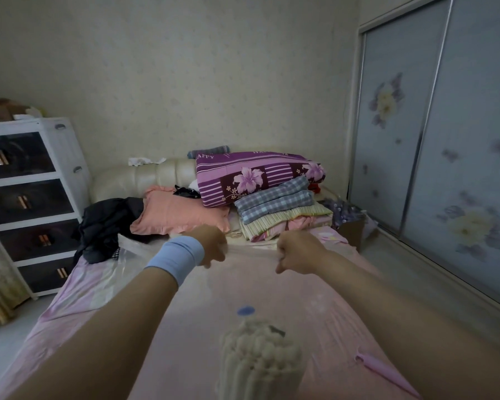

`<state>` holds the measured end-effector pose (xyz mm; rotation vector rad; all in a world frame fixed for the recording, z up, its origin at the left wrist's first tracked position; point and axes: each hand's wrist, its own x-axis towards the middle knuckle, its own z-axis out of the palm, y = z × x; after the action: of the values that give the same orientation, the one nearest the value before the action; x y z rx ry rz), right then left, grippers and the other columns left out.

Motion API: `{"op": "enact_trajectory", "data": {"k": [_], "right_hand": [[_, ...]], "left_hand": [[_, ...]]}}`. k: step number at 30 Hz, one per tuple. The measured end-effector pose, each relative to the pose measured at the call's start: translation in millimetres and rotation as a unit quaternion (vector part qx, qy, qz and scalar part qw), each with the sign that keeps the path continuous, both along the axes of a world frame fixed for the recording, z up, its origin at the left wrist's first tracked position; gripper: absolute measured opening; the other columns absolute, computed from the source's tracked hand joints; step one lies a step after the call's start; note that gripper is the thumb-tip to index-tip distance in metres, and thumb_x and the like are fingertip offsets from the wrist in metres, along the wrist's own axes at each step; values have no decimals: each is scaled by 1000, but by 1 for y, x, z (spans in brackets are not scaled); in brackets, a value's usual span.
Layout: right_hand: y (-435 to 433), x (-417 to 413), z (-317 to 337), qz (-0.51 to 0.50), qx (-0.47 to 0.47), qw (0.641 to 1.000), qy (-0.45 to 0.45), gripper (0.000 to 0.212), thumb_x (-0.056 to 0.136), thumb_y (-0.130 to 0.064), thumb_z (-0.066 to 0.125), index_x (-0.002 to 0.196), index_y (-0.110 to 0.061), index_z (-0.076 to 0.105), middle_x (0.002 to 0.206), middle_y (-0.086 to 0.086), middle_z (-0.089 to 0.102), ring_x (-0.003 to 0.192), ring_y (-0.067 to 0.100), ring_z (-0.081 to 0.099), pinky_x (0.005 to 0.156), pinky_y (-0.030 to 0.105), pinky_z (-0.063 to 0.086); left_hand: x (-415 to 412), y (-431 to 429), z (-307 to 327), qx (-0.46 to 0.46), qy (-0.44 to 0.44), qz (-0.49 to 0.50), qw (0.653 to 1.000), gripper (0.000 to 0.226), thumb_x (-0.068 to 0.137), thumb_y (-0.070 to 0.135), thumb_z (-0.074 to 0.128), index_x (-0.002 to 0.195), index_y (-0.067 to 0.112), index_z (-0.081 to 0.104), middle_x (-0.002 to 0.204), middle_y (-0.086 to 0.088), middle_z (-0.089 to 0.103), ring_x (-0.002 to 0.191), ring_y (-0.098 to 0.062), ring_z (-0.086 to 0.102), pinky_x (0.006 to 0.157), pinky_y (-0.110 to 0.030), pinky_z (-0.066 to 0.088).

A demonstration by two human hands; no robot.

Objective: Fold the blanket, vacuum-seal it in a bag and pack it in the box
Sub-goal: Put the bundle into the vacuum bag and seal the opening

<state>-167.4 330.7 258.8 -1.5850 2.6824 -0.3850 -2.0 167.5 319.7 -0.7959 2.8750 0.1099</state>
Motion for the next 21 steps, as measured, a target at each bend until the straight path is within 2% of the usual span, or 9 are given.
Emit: {"op": "enact_trajectory", "data": {"k": [2, 5, 7, 9, 12, 15, 18, 19, 21], "right_hand": [[-4, 7, -3, 10, 30, 999, -24, 32, 72, -41, 86, 78, -21, 62, 92, -3, 63, 88, 20, 60, 71, 31, 46], [-10, 20, -8, 65, 35, 991, -112, 59, 74, -39, 84, 128, -24, 63, 118, -6, 64, 106, 16, 61, 89, 32, 51], [-17, 27, -7, 82, 18, 990, -111, 41, 78, -28, 83, 117, -22, 72, 105, -7, 70, 91, 11, 64, 79, 27, 48], [-19, 19, -12, 63, 8, 993, -100, 9, 78, -16, 81, 81, -21, 76, 89, -3, 76, 77, 12, 70, 75, 30, 56], [-13, 8, -16, 22, -7, 991, -131, 37, 78, -2, 78, 54, -22, 59, 77, -4, 74, 75, 16, 75, 76, 41, 62], [-12, 19, -10, 7, 39, 995, -91, 17, 81, -11, 78, 75, -17, 63, 87, -8, 67, 93, 19, 70, 78, 34, 54], [-32, 44, 1, 51, 49, 995, -73, 69, 75, -34, 82, 136, -19, 53, 125, -2, 62, 115, 22, 60, 93, 38, 51], [-40, 51, 7, 54, 4, 993, -107, 69, 74, -36, 84, 135, -21, 55, 124, -4, 65, 111, 20, 62, 94, 39, 52], [-48, 58, 17, 56, -69, 986, -138, 35, 77, -27, 84, 110, -22, 73, 101, -8, 74, 88, 8, 68, 87, 37, 57]], "left_hand": [[3, -7, -4, 38, -28, -4, 999, 18, 91, 18, 58, 101, 15, 73, 91, 4, 75, 77, -13, 73, 80, -33, 59], [2, -1, -10, 31, -5, -23, 999, 18, 92, 22, 57, 97, 19, 74, 86, 8, 74, 74, -12, 71, 78, -33, 59], [0, 8, -10, -33, -1, -48, 998, 16, 90, 29, 60, 95, 24, 75, 88, 8, 72, 78, -14, 69, 78, -33, 58], [5, 6, -8, -81, -10, -44, 996, 19, 85, 40, 65, 101, 31, 71, 98, 7, 68, 86, -17, 65, 82, -34, 56], [26, -10, 0, -98, -106, -2, 990, 36, 77, 46, 74, 110, 35, 65, 107, 8, 66, 96, -18, 64, 86, -31, 53], [34, -14, 6, -55, -99, 38, 993, 10, 79, 31, 69, 87, 27, 75, 80, 11, 72, 71, -9, 71, 69, -25, 56], [23, 0, 12, -68, -79, 11, 995, 15, 87, 36, 65, 85, 24, 74, 75, 13, 72, 63, -5, 70, 66, -23, 56], [19, 4, 13, -84, -75, -3, 994, 20, 86, 41, 65, 85, 24, 74, 76, 13, 73, 62, -4, 69, 68, -24, 56], [18, 8, 18, -135, -46, -20, 990, 26, 83, 49, 66, 90, 26, 74, 83, 11, 73, 65, -7, 67, 72, -25, 55]]}}
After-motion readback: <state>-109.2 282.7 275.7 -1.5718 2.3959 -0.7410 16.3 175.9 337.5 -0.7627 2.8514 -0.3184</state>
